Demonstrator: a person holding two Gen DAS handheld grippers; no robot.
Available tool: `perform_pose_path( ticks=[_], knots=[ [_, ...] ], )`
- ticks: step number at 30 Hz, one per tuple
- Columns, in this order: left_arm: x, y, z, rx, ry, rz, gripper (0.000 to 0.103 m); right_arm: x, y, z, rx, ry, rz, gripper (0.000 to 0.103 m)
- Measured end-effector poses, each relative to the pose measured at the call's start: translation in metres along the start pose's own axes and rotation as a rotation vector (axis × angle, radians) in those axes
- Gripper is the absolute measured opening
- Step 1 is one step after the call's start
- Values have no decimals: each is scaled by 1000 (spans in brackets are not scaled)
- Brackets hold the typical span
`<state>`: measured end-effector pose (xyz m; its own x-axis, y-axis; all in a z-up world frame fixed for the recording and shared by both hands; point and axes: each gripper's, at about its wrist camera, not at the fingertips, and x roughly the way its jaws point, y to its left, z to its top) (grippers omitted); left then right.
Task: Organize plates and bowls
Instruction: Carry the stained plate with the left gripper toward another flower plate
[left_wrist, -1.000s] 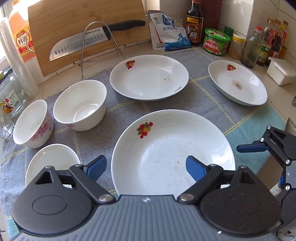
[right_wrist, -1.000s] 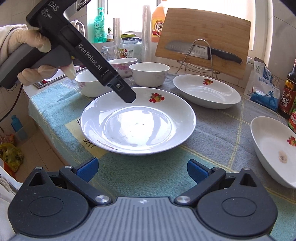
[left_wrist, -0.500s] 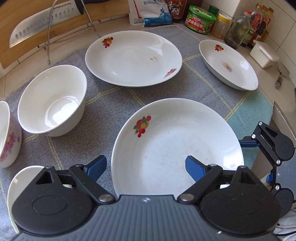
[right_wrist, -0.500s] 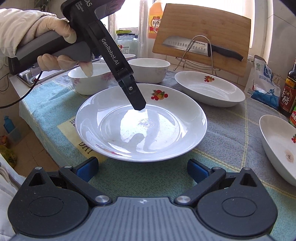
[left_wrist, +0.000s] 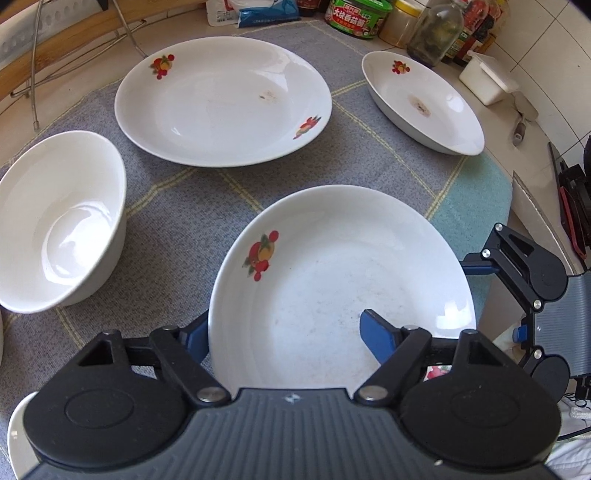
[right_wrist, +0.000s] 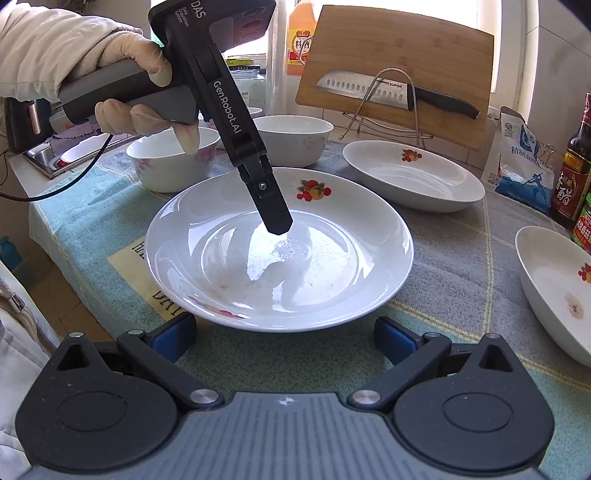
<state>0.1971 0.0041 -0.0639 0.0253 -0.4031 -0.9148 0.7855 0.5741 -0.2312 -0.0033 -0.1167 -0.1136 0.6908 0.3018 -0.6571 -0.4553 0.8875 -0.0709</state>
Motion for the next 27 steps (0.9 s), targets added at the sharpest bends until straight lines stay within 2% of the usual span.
perform_pose_path(
  ticks=[17, 20, 27],
  knots=[
    [3, 4, 9, -1, 46, -31, 81, 11, -2, 13, -35, 50, 42, 103],
    [2, 9, 11, -28, 58, -58, 81, 11, -1, 15, -32, 58, 41, 103],
    [3, 8, 14, -52, 77, -64, 79, 11, 0, 17, -37, 83, 37, 103]
  ],
)
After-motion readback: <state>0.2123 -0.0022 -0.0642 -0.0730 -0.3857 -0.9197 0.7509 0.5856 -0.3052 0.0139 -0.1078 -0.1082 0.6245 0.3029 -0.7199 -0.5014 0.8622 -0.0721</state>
